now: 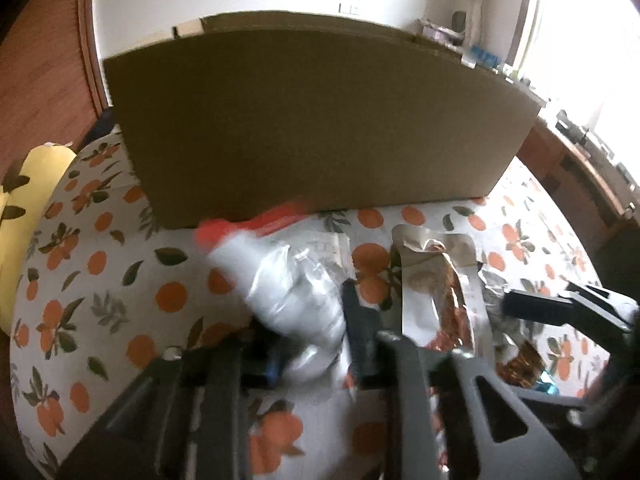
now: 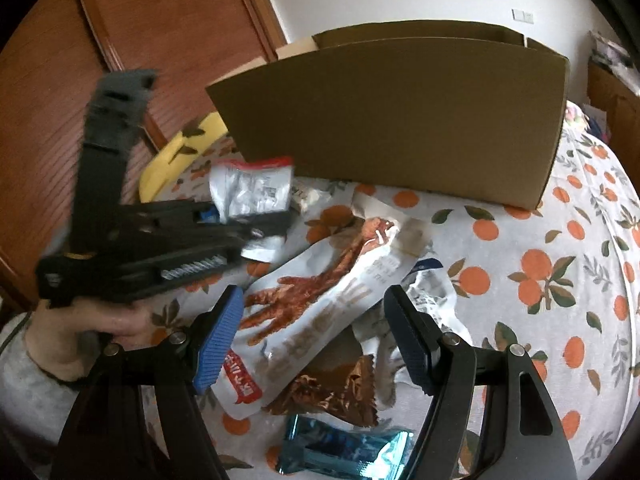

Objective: Organize snacks
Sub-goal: 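Grasp the white-and-red bag with the left tool while the right lowers to the chicken-feet pack, then grasp the chicken-feet pack with the right tool and lift it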

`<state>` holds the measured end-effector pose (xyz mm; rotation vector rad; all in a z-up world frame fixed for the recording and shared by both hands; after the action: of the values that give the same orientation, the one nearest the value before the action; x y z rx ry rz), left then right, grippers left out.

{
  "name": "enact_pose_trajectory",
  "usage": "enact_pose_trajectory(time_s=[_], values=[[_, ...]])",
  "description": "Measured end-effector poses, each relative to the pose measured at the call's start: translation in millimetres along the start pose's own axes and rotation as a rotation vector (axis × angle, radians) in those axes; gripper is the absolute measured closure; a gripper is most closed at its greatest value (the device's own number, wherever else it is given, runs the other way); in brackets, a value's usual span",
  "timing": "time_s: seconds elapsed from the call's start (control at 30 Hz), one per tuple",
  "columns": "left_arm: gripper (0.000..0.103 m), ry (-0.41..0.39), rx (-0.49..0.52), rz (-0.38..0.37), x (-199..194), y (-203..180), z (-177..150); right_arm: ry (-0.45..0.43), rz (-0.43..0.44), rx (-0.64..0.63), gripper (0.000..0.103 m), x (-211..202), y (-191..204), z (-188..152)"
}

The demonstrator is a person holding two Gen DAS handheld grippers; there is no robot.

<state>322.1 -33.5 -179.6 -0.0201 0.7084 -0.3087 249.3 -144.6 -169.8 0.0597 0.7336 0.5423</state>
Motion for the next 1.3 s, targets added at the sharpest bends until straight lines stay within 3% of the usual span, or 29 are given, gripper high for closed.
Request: enact_pose_trajectory(time_s=[0.13,0.4,0.57,0.77,1.3], values=[[0.084,0.004,0.021,-0.01,-6.6,6.5,-6.8,0.046,-0.009,-0.001,0.029,10.8,7.4,1.0],[0.083,0.021,-0.071,-0.076,-8.0,28.6,-14.0,0.118,-0.077,-0.001,0.029,35.6,12.3,4.7],[0.084,0.009,-0.058,-0.087,-13.9,31.3,-16.1,0.13,-0.09,0.023,0.022,50.0,10.1,11.3],[0.084,-0.001,-0.054,-0.09,-16.7,31.6,-17.0,0.148,-0.148,-0.053,0.014,67.7,20.0,12.9],[0.084,-0.016,-0.063,-0.108,-25.9,39.3,-24.1,0.169,-0.303,-0.122,0.013,59.9,11.4,2.9]])
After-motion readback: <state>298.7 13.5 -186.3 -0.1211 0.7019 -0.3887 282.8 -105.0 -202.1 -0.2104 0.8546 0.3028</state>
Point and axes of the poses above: each gripper's, at about its wrist camera, not at the fingertips, and x roughly the way its jaws point, y to its left, z to its top, the point moved 5 cm from there along x, roughly the way its jaws point, and after that the axes turned 10 degrees about -y, right-handed, at the moved point
